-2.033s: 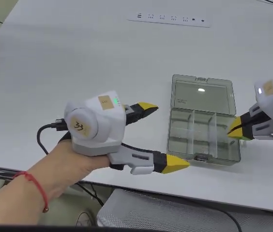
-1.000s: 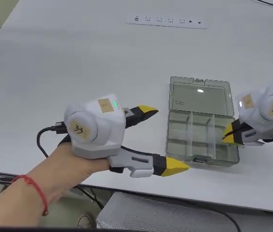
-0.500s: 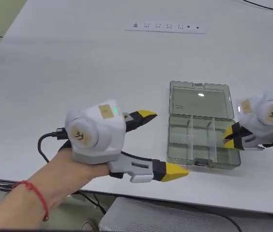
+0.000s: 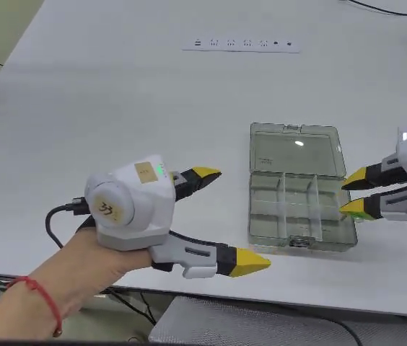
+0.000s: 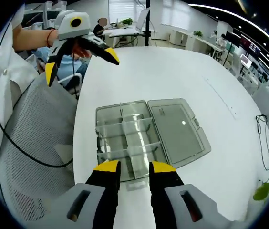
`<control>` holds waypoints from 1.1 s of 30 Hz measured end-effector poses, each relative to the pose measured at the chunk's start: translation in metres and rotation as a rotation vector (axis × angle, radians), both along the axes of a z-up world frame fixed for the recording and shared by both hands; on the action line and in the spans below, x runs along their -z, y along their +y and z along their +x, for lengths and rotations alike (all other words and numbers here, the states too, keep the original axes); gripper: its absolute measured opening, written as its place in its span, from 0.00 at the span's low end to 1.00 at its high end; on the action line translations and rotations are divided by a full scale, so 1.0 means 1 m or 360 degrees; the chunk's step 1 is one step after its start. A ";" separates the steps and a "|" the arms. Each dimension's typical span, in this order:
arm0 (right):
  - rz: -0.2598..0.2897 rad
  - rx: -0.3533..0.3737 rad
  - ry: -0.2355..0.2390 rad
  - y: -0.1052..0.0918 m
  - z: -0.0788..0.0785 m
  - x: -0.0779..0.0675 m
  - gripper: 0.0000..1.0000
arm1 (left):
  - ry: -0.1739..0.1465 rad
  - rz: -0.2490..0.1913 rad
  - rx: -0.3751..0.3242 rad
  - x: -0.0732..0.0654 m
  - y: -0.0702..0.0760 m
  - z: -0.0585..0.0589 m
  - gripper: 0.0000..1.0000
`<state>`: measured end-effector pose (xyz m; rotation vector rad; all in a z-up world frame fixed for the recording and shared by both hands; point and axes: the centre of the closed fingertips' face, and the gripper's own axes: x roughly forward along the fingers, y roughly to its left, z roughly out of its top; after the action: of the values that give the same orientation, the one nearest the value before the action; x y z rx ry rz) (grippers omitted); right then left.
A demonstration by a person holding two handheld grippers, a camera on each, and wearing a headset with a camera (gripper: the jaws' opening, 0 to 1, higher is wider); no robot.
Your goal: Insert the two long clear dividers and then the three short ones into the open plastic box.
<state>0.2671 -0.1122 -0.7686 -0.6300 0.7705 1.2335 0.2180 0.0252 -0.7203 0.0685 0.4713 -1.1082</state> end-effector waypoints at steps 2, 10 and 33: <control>0.0035 0.0046 -0.0022 -0.005 0.000 -0.007 0.28 | -0.0001 0.0007 -0.0001 0.000 0.001 0.000 0.93; 0.0142 0.0187 -0.0040 -0.021 -0.013 -0.025 0.38 | -0.0012 0.0019 0.0018 -0.002 0.003 0.001 0.98; 0.0311 0.0411 -0.0042 -0.052 -0.034 -0.028 0.65 | -0.0022 0.0049 0.0035 -0.003 0.007 0.001 1.00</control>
<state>0.2332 -0.1640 -0.7407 -0.3734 0.6762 1.0453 0.2186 0.0320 -0.7170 0.1084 0.4766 -1.1212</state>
